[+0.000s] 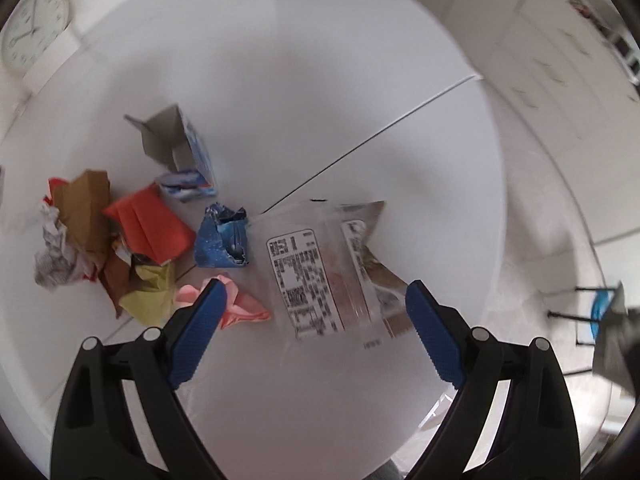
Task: Collect trash
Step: 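Grasp the crumpled paper with the right tool while the left tool grasps the snack wrapper, then lower both held items into the wastebasket and open both tools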
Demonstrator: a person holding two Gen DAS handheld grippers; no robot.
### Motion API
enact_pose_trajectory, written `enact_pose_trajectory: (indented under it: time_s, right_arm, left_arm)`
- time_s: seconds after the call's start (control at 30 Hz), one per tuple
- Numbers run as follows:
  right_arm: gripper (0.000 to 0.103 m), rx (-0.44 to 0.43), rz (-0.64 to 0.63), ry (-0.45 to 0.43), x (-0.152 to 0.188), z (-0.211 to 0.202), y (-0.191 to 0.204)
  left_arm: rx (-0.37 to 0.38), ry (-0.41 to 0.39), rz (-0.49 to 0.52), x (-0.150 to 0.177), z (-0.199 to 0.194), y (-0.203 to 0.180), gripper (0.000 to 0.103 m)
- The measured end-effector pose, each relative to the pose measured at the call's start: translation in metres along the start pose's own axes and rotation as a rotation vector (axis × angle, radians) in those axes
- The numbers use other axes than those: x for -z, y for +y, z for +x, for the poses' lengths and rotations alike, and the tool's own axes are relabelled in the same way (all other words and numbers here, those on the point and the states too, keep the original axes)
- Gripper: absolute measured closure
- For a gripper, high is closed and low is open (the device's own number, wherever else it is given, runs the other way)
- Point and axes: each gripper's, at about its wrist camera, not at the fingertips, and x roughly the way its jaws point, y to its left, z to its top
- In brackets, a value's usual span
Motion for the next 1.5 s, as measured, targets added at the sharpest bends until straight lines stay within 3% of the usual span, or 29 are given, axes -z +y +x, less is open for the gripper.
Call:
enact_pose_trajectory:
  time_s: [0.1, 0.23, 0.33, 0.6, 0.7, 1.0, 1.03, 1.1, 1.3, 1.5]
  right_arm:
    - [0.071, -0.001, 0.027, -0.005, 0.007, -0.007, -0.016]
    - [0.071, -0.007, 0.039, -0.006, 0.01, -0.01, -0.03]
    - [0.071, -0.008, 0.034, -0.006, 0.013, -0.012, -0.036]
    - [0.07, 0.018, 0.013, 0.037, 0.038, -0.008, -0.048]
    - [0.07, 0.044, 0.033, 0.093, 0.061, 0.004, -0.062]
    - [0.069, 0.078, 0.129, 0.375, 0.152, 0.115, -0.1]
    - [0.065, 0.075, 0.137, 0.398, 0.158, 0.125, -0.101]
    - [0.043, 0.074, 0.164, 0.426, 0.167, 0.139, -0.105]
    - [0.019, 0.112, 0.213, 0.402, 0.175, 0.128, -0.116]
    - [0.012, 0.174, 0.277, 0.31, 0.166, 0.064, -0.13]
  left_arm:
    - [-0.023, 0.018, -0.024, -0.005, 0.01, -0.006, 0.02]
    - [-0.037, 0.054, -0.021, -0.009, 0.023, -0.012, 0.052]
    - [-0.015, 0.048, -0.055, -0.009, 0.022, -0.011, 0.058]
    - [0.002, 0.031, 0.007, 0.009, -0.007, -0.011, 0.061]
    - [0.07, 0.008, 0.078, 0.029, -0.031, -0.021, 0.061]
    - [0.188, -0.048, 0.314, 0.08, -0.081, -0.059, 0.061]
    - [0.193, -0.05, 0.331, 0.079, -0.079, -0.062, 0.061]
    - [0.188, -0.052, 0.372, 0.086, -0.079, -0.071, 0.061]
    - [0.192, -0.002, 0.444, 0.111, -0.073, -0.082, 0.061]
    - [0.241, 0.038, 0.544, 0.13, -0.069, -0.117, 0.061]
